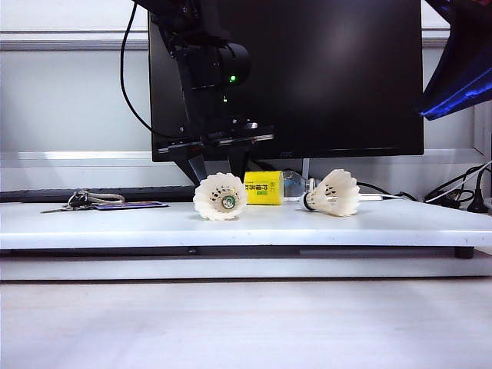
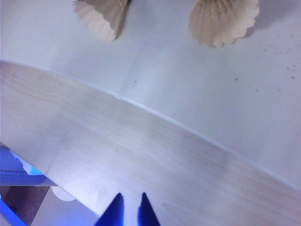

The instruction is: Stack the badminton balls on the table vertically.

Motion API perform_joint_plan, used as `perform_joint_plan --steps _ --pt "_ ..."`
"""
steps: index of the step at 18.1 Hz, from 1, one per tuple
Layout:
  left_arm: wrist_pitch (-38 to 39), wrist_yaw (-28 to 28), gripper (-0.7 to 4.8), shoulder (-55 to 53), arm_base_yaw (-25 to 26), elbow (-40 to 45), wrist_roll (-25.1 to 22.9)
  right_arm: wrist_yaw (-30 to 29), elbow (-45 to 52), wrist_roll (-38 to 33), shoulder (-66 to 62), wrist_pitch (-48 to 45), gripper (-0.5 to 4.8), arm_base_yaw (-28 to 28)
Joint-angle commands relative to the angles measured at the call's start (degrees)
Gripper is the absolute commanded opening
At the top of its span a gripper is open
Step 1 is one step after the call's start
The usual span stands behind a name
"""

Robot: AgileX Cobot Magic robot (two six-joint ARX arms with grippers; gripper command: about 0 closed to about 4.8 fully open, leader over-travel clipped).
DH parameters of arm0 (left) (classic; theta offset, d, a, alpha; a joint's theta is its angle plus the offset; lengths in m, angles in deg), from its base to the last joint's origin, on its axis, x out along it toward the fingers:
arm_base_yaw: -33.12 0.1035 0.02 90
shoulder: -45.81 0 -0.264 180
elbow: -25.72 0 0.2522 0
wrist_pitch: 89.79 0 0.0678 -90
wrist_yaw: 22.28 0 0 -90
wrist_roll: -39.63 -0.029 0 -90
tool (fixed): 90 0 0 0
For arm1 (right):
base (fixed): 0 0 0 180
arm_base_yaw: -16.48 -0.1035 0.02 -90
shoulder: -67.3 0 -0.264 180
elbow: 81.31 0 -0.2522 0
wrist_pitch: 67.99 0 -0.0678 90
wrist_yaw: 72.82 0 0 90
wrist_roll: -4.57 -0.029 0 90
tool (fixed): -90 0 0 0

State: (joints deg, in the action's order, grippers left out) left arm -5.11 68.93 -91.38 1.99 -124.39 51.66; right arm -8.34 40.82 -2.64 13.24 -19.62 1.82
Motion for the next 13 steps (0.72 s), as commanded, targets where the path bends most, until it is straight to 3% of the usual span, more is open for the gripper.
perform_joint_plan --steps 1,13 --pt "-0.3 0.8 2.50 0.4 -0.1 -0.1 0.0 0.0 -0.3 0.4 0.0 -0.5 0.53 0.0" --pt "0.0 3.0 2.49 -0.9 -1.2 -0.3 0.4 0.0 -0.3 0.9 0.0 -0.3 0.53 0.0"
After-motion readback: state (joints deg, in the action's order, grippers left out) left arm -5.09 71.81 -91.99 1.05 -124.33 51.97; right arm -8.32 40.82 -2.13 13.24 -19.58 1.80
